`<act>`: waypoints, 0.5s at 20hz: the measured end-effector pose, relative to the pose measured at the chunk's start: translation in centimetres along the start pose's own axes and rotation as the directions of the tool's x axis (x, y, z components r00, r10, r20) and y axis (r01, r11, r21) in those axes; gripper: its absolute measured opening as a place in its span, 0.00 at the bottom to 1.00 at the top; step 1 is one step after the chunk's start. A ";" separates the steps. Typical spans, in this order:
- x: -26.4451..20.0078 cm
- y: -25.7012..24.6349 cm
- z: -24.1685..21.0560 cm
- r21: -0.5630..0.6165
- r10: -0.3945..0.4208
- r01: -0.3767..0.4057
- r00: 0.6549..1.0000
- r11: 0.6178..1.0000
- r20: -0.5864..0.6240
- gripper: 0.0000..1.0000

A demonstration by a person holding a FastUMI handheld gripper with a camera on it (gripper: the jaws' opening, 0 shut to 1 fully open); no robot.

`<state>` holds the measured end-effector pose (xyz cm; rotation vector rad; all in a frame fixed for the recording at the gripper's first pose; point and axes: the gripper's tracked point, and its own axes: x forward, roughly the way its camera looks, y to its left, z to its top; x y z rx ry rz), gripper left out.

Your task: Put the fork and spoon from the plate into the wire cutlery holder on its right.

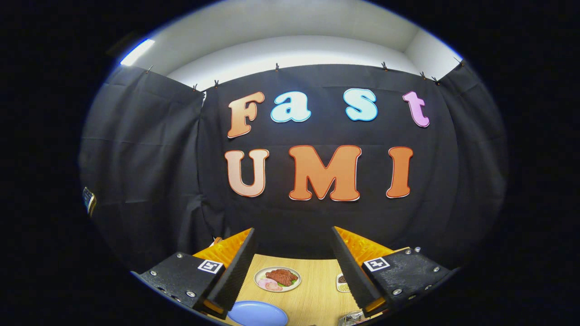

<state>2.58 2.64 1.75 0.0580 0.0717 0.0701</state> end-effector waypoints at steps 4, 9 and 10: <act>-0.2 0.2 0.0 0.013 0.003 -0.004 1.000 1.000 0.001 0.97; -0.3 0.2 0.8 -0.002 -0.014 0.014 1.000 1.000 0.026 0.97; -0.3 0.2 0.8 -0.006 -0.016 0.016 0.999 1.000 0.030 0.97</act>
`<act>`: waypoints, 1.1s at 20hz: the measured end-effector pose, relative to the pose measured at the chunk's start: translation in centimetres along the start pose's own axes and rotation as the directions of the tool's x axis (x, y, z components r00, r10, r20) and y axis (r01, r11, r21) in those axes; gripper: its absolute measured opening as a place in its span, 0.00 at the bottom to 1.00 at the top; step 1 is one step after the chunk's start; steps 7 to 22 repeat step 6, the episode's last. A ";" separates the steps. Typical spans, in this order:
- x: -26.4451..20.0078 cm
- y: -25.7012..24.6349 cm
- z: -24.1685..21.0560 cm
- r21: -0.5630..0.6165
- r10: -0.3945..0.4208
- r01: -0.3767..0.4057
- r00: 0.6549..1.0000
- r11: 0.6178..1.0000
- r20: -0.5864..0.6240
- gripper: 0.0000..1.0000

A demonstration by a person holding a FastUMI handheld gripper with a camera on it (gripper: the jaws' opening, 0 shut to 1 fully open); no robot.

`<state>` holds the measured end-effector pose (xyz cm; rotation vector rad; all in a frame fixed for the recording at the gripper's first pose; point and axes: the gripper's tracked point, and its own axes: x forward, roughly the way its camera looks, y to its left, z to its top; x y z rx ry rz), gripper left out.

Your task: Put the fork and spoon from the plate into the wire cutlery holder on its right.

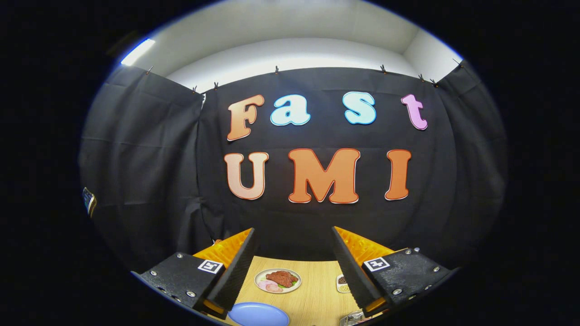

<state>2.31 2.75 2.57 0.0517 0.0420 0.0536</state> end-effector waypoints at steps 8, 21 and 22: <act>-0.2 0.5 -0.7 -0.018 0.005 -0.005 1.000 1.000 -0.018 0.97; -0.2 0.5 -0.7 -0.018 0.005 -0.005 1.000 1.000 -0.018 0.97; -0.2 0.5 -0.7 -0.018 0.005 -0.005 1.000 1.000 -0.018 0.97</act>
